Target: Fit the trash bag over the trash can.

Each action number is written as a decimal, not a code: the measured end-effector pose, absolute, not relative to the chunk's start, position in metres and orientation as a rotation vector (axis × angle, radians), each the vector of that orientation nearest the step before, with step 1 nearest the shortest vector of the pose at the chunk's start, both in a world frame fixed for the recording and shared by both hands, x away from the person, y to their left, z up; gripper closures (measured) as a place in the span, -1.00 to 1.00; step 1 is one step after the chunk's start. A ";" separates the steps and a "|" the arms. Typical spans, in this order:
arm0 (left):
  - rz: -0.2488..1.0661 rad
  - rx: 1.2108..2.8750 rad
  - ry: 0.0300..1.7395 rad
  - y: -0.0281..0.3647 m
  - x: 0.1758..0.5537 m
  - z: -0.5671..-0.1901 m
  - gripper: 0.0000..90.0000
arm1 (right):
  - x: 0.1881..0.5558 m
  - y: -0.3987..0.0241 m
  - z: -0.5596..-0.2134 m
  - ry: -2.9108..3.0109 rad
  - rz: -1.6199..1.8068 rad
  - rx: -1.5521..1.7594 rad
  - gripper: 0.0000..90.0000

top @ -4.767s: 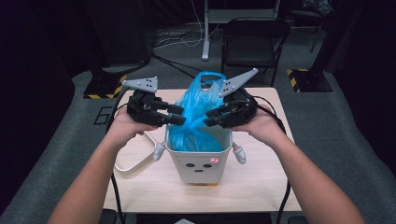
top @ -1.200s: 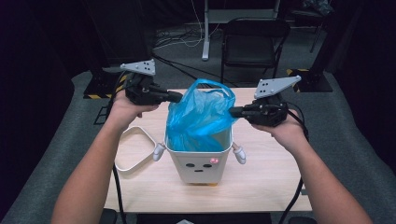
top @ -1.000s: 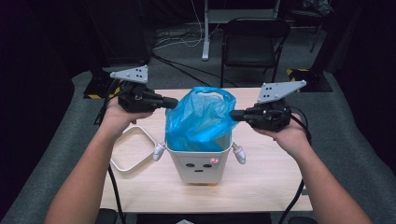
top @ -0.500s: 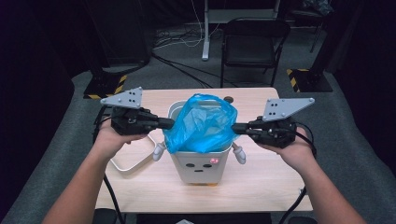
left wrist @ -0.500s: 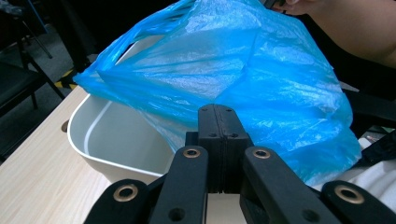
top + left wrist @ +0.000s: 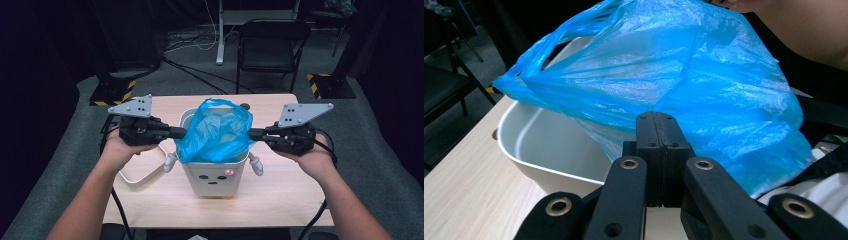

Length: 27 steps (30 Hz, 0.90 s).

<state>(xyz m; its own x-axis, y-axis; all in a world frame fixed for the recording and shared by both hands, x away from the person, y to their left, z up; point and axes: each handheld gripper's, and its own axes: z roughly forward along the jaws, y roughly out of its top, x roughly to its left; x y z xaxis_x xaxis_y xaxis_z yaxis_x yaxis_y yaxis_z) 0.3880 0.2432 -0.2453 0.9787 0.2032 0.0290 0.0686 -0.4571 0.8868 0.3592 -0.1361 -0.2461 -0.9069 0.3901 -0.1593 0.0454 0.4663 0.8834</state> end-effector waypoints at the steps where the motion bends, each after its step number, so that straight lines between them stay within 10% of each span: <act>1: 0.158 2.044 0.188 0.244 0.386 -0.246 0.99 | 0.357 -0.136 -0.246 2.381 1.420 0.365 0.94; 27: 0.106 2.015 0.092 0.259 0.336 -0.281 0.99 | 0.308 -0.135 -0.276 2.481 1.496 0.237 0.97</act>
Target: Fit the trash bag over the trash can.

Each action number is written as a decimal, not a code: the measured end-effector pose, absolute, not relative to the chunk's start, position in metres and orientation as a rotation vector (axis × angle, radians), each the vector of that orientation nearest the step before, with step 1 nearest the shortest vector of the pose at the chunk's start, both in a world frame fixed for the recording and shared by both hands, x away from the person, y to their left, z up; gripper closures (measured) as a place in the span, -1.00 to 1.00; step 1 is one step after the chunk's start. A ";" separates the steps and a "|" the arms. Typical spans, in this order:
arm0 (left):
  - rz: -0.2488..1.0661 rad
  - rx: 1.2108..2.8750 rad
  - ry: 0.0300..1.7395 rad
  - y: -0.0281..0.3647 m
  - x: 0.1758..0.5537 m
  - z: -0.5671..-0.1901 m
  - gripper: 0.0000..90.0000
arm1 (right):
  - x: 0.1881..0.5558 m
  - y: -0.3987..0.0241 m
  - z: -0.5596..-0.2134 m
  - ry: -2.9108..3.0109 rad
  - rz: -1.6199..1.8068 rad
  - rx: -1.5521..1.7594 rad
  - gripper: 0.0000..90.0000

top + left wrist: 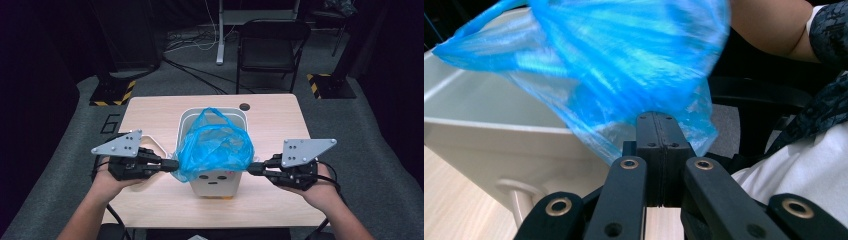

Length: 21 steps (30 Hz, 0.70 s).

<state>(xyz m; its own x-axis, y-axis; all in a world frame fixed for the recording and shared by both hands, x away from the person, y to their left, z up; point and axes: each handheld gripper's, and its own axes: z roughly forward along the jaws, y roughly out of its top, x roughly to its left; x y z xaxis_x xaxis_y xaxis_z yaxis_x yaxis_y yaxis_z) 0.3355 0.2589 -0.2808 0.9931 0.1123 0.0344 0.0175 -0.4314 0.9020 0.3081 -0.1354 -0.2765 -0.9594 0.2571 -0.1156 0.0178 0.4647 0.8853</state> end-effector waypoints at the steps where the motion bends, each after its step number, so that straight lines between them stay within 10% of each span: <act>1: 0.104 2.016 0.097 0.259 0.337 -0.283 0.99 | 0.309 -0.135 -0.278 2.489 1.486 0.238 0.98; 21: 0.054 2.014 0.193 0.267 0.355 -0.306 0.97 | 0.316 -0.149 -0.281 2.504 1.423 0.308 0.75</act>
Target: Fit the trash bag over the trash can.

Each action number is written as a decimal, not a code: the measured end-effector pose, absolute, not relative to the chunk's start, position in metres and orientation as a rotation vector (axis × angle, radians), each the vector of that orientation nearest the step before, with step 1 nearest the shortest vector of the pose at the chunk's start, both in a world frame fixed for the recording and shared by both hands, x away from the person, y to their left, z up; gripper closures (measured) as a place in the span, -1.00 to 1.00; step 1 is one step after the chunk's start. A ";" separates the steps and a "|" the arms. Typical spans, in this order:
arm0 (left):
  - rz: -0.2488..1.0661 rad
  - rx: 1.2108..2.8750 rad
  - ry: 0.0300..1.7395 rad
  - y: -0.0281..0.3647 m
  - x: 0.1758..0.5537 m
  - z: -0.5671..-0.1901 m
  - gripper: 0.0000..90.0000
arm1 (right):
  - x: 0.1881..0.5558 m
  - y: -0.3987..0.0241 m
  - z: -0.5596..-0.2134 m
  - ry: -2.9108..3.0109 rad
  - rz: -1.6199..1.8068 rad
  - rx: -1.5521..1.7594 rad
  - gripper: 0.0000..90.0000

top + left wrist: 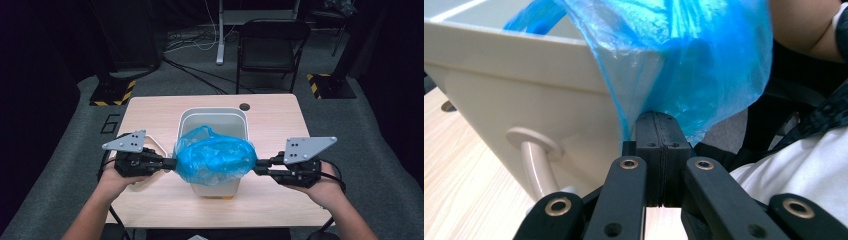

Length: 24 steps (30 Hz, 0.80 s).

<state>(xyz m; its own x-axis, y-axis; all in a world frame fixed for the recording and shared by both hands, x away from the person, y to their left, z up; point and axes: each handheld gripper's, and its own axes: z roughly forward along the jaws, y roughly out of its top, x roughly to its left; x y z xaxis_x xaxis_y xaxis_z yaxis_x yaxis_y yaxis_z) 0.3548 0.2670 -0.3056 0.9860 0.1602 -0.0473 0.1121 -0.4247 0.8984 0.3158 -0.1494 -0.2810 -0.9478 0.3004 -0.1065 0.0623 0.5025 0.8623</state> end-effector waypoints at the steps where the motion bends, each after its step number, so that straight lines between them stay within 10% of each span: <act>1: 0.058 2.012 0.187 0.268 0.353 -0.304 0.94 | 0.315 -0.152 -0.279 2.495 1.442 0.311 0.72; 18: 0.052 2.010 0.168 0.271 0.343 -0.285 0.59 | 0.319 -0.151 -0.228 2.388 1.628 0.335 0.08; 24: 0.029 1.993 0.164 0.268 0.340 -0.281 0.17 | 0.331 -0.136 -0.232 2.412 1.546 0.412 -0.02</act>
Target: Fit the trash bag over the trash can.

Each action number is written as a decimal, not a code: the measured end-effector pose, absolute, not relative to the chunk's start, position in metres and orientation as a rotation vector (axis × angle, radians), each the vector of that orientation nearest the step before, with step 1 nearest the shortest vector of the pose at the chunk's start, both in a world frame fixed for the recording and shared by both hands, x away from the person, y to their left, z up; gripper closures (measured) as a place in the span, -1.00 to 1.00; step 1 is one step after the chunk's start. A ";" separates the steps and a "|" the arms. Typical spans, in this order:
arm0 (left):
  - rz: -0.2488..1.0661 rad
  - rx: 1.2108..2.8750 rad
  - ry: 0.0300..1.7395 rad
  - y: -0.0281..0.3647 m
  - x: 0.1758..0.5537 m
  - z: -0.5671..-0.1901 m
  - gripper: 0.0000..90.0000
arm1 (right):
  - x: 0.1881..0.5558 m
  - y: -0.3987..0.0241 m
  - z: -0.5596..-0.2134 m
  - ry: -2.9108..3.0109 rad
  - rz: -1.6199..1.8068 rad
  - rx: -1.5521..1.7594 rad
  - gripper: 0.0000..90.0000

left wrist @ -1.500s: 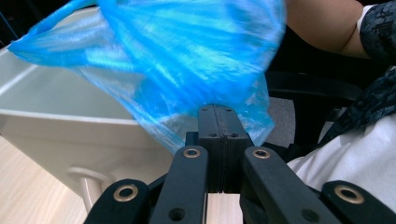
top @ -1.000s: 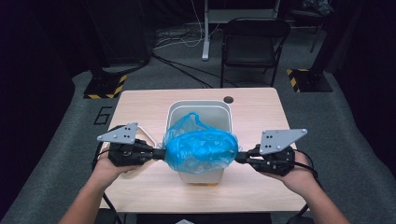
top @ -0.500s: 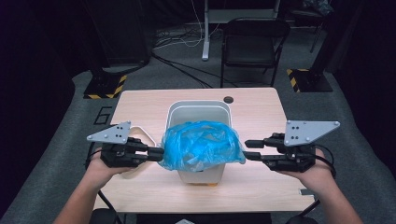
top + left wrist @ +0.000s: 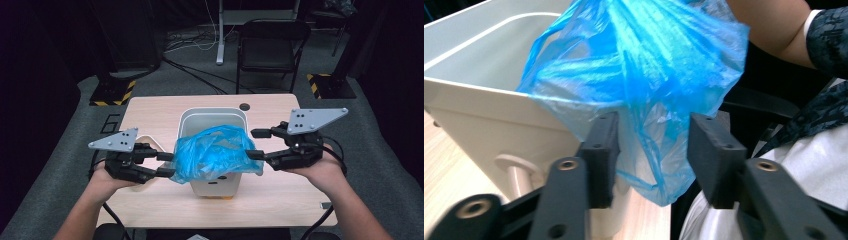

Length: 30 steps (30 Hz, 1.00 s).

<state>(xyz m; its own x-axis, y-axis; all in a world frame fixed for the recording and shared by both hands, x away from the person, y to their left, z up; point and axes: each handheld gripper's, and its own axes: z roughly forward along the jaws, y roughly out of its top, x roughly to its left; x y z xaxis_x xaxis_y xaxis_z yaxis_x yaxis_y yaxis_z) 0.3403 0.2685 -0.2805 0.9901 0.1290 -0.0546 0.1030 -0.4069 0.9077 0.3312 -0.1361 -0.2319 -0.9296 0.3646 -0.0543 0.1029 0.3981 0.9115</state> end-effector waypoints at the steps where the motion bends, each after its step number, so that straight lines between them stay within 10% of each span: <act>1: 0.027 1.990 0.161 0.268 0.340 -0.280 0.13 | 0.333 -0.135 -0.235 2.420 1.529 0.426 0.01; 10: 0.029 1.993 0.130 0.259 0.337 -0.266 0.15 | 0.327 -0.135 -0.242 2.425 1.545 0.349 0.71; 17: 0.023 2.008 0.095 0.262 0.336 -0.273 0.84 | 0.312 -0.141 -0.243 2.413 1.589 0.234 0.86; 30: -0.033 2.045 0.168 0.270 0.355 -0.307 0.97 | 0.311 -0.139 -0.289 2.607 1.452 0.210 0.99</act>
